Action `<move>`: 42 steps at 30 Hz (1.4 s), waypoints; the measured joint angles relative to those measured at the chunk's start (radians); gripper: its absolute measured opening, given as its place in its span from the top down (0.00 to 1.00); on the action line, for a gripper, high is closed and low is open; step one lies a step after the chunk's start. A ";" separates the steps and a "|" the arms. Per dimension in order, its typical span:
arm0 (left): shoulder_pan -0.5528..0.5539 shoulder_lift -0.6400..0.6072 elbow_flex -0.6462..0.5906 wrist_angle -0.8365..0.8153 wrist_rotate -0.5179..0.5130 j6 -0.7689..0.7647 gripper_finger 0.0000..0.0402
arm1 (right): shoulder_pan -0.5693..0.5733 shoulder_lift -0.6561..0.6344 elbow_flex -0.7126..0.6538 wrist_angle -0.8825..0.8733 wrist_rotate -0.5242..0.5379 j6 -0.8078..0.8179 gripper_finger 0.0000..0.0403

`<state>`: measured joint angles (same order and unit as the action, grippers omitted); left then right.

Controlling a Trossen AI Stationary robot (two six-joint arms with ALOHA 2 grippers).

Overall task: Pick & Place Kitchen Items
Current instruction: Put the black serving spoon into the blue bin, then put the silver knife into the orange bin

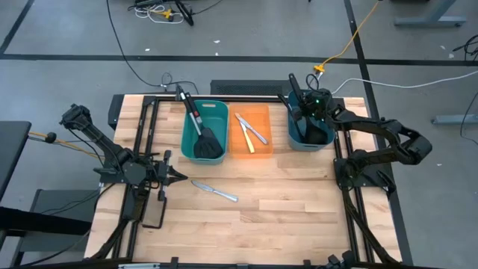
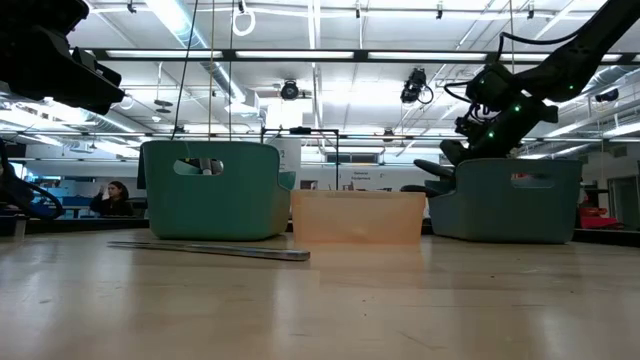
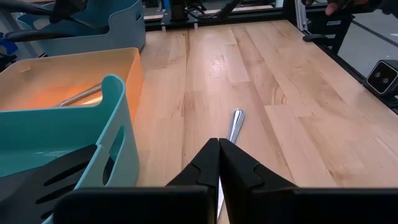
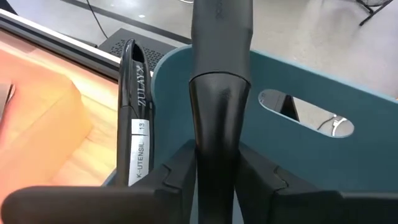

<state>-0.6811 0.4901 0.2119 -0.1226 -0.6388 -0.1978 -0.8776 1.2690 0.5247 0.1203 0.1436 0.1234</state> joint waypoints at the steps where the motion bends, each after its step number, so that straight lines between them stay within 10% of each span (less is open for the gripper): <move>1: 0.000 0.000 0.000 0.000 0.000 0.000 0.97 | 0.000 0.000 0.000 -0.002 0.002 0.000 0.74; 32: 0.000 0.000 0.000 0.000 0.004 -0.008 0.97 | 0.000 -0.008 0.001 -0.027 0.043 0.063 0.57; 42: 0.000 0.000 0.000 0.000 0.004 -0.008 0.97 | 0.002 -0.196 0.001 -0.070 0.033 0.051 0.49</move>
<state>-0.6807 0.4904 0.2119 -0.1226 -0.6350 -0.2058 -0.8760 1.0729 0.5255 0.0502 0.1771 0.1748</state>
